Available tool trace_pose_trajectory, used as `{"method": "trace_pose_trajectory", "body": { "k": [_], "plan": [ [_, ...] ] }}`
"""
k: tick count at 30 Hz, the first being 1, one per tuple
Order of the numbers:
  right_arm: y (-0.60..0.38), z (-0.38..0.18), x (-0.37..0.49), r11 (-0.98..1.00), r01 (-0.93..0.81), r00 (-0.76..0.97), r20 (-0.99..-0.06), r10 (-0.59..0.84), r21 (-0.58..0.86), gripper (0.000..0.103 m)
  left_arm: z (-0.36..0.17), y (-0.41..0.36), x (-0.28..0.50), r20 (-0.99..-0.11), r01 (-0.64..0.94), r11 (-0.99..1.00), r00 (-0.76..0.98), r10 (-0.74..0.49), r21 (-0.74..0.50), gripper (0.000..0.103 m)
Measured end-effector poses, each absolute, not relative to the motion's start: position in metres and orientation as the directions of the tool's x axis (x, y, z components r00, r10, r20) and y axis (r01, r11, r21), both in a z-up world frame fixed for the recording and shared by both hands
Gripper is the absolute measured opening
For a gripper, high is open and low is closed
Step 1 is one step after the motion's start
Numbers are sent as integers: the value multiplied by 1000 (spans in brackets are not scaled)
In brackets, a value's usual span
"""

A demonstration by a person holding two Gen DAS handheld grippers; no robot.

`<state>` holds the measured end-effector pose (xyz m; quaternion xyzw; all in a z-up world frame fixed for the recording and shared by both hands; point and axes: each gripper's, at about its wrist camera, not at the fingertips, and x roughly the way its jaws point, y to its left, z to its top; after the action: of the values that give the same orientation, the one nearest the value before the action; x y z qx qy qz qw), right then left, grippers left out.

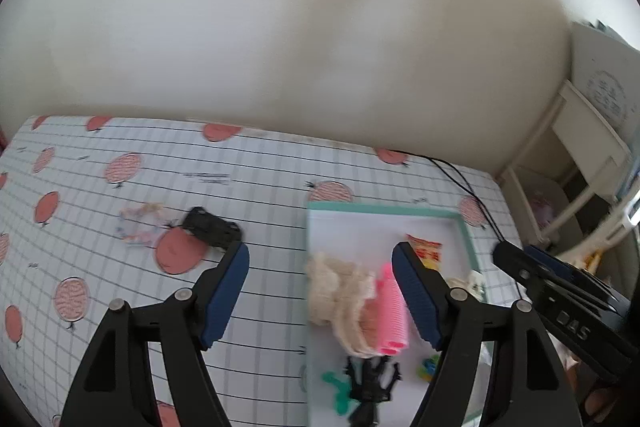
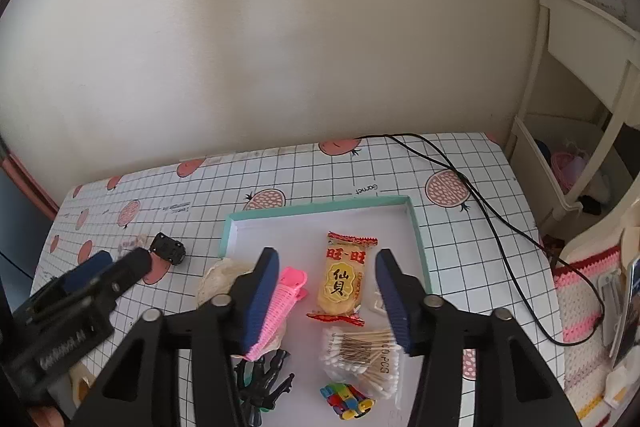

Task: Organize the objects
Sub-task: 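Move the right gripper toward the black toy car while the left approaches the candy bracelet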

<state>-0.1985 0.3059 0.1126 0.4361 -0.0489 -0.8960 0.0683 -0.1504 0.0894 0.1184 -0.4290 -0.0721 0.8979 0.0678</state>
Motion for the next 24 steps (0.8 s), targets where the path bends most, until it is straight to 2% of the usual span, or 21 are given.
{"method": "trace_pose_trajectory", "body": {
  "k": [3, 5, 13, 16, 20, 23, 24],
  "plan": [
    [301, 114, -197, -987, 93, -612, -774, -161, 132, 65, 117, 80, -151, -767, -28, -985, -623, 152, -172, 77],
    [298, 114, -197, -987, 103, -612, -775, -160, 122, 70, 116, 75, -151, -773, -13, -988, -621, 131, -157, 85],
    [291, 108, -200, -986, 130, -590, -791, -161, 104, 84, 104, 70, -154, -795, 3, -993, -599, 92, -117, 85],
    [289, 105, -200, -986, 135, -585, -794, -163, 102, 91, 103, 70, -154, -793, 4, -993, -603, 90, -116, 99],
    [288, 103, -199, -986, 129, -582, -797, -161, 104, 95, 105, 68, -154, -785, 12, -993, -614, 88, -120, 99],
    [286, 102, -200, -986, 131, -581, -798, -159, 102, 103, 105, 66, -154, -784, 18, -993, -616, 83, -120, 99],
    [286, 102, -199, -986, 132, -583, -797, -159, 101, 103, 106, 66, -154, -783, 21, -993, -616, 81, -120, 100]
  ]
}}
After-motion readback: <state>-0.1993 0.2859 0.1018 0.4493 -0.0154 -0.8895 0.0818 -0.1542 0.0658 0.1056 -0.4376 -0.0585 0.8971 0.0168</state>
